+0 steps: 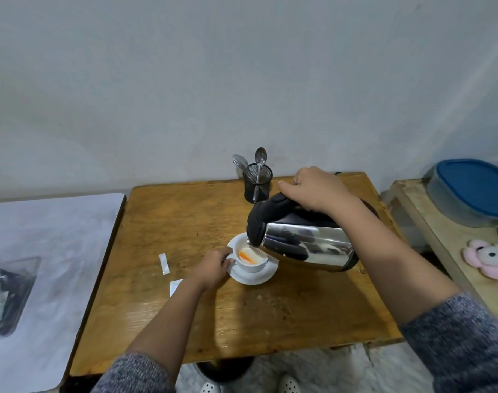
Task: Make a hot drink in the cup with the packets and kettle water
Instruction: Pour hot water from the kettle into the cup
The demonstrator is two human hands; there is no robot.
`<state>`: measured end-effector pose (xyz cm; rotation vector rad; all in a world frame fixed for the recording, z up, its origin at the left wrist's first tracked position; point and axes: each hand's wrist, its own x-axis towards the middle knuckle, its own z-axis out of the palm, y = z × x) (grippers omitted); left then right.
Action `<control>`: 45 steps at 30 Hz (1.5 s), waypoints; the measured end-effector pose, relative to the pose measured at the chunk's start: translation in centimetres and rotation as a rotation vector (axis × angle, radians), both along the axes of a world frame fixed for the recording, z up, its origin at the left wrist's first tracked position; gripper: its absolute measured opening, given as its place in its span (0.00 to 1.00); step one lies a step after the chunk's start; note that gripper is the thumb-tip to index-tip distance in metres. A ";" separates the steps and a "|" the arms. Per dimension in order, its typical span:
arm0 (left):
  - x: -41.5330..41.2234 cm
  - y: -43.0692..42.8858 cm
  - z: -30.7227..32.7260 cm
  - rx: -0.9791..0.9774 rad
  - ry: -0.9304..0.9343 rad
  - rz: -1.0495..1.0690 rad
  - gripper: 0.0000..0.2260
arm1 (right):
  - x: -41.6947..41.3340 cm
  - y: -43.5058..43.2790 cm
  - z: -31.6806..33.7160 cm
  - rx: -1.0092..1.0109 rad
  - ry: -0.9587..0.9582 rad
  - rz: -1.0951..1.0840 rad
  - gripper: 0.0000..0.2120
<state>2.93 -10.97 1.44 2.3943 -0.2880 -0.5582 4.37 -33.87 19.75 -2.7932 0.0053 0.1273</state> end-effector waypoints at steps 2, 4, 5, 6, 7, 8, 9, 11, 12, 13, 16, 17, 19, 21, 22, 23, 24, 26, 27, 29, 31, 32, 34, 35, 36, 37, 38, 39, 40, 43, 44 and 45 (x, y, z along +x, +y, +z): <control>0.0 0.0 0.0 -0.008 -0.001 -0.004 0.15 | 0.2 0.4 0.1 -0.030 0.007 0.014 0.21; -0.1 0.1 0.0 -0.020 0.004 -0.004 0.15 | 0.3 0.7 0.2 -0.047 0.014 0.022 0.19; -0.1 0.1 0.1 -0.021 0.008 -0.004 0.15 | 0.4 0.8 0.3 -0.056 0.018 0.025 0.19; 0.0 0.1 0.1 -0.023 0.012 -0.002 0.16 | 0.4 1.0 0.3 -0.064 0.022 0.029 0.19; 0.0 0.1 0.1 -0.026 0.019 0.000 0.16 | 0.5 1.1 0.3 -0.072 0.027 0.033 0.18; 0.0 0.1 0.1 -0.030 0.024 0.000 0.16 | 0.5 1.3 0.3 -0.081 0.028 0.038 0.18; 0.0 0.1 0.1 -0.035 0.026 -0.003 0.15 | 0.6 1.5 0.3 -0.092 0.026 0.042 0.18; 0.0 0.2 0.2 -0.046 0.030 -0.004 0.15 | 0.7 1.9 0.3 -0.115 0.016 0.048 0.17; 0.0 0.2 0.2 -0.050 0.030 -0.005 0.15 | 0.8 2.1 0.3 -0.125 0.012 0.051 0.17; 0.0 0.2 0.2 -0.050 0.028 -0.008 0.14 | 0.9 2.3 0.3 -0.134 0.009 0.054 0.17; 0.1 0.2 0.1 -0.044 0.029 -0.011 0.15 | 1.2 2.7 0.3 -0.153 0.010 0.060 0.16; 0.1 0.2 0.1 -0.042 0.034 -0.009 0.15 | 1.2 2.7 0.3 -0.154 0.012 0.059 0.15; 0.0 0.3 0.2 -0.043 0.040 -0.008 0.16 | 1.4 2.8 0.3 -0.155 0.016 0.057 0.15; 0.0 0.3 0.2 -0.041 0.037 -0.012 0.16 | 1.5 3.0 0.3 -0.160 0.018 0.060 0.15; 0.1 0.3 0.2 -0.039 0.034 -0.015 0.16 | 1.5 3.1 0.3 -0.162 0.020 0.062 0.15; 0.1 0.3 0.2 -0.039 0.031 -0.018 0.16 | 1.6 3.2 0.4 -0.164 0.022 0.064 0.15; 0.1 0.2 0.3 -0.038 0.028 -0.018 0.16 | 1.6 3.4 0.4 -0.170 0.024 0.066 0.15; 0.1 0.3 0.2 -0.036 0.027 -0.020 0.16 | 1.7 3.5 0.4 -0.186 0.027 0.072 0.15; 0.1 0.3 0.2 -0.036 0.025 -0.022 0.16 | 1.8 3.6 0.4 -0.193 0.026 0.075 0.15; 0.1 0.3 0.2 -0.043 0.026 -0.024 0.16 | 1.9 3.6 0.5 -0.203 0.022 0.082 0.15; 0.1 0.3 0.2 -0.055 0.021 -0.026 0.15 | 1.9 3.5 0.5 -0.206 0.020 0.082 0.15; 0.1 0.3 0.2 -0.057 0.014 -0.029 0.15 | 1.9 3.5 0.6 -0.206 0.019 0.078 0.15; 0.1 0.2 0.3 -0.055 0.000 -0.036 0.14 | 1.9 3.4 0.6 -0.209 0.018 0.072 0.15; 0.1 0.2 0.3 -0.054 0.000 -0.036 0.14 | 2.0 3.4 0.5 -0.212 0.018 0.071 0.15; 0.2 0.2 0.3 -0.055 0.005 -0.035 0.14 | 2.0 3.4 0.5 -0.215 0.020 0.069 0.15; 0.2 0.2 0.3 -0.058 0.009 -0.033 0.14 | 2.0 3.4 0.4 -0.216 0.021 0.067 0.15; 0.2 0.3 0.2 -0.061 0.015 -0.032 0.14 | 2.0 3.4 0.4 -0.214 0.021 0.066 0.15; 0.2 0.3 0.2 -0.061 0.020 -0.034 0.14 | 2.0 3.4 0.5 -0.211 0.021 0.064 0.15; 0.3 0.4 0.2 -0.060 0.024 -0.038 0.14 | 2.0 3.5 0.5 -0.212 0.019 0.062 0.15; 0.4 0.4 0.2 -0.051 0.024 -0.045 0.13 | 2.0 3.5 0.6 -0.209 0.010 0.058 0.15; 0.4 0.4 0.2 -0.051 0.024 -0.047 0.13 | 1.9 3.5 0.6 -0.205 0.008 0.057 0.15; 0.4 0.4 0.2 -0.052 0.024 -0.050 0.13 | 1.9 3.4 0.7 -0.201 0.007 0.054 0.15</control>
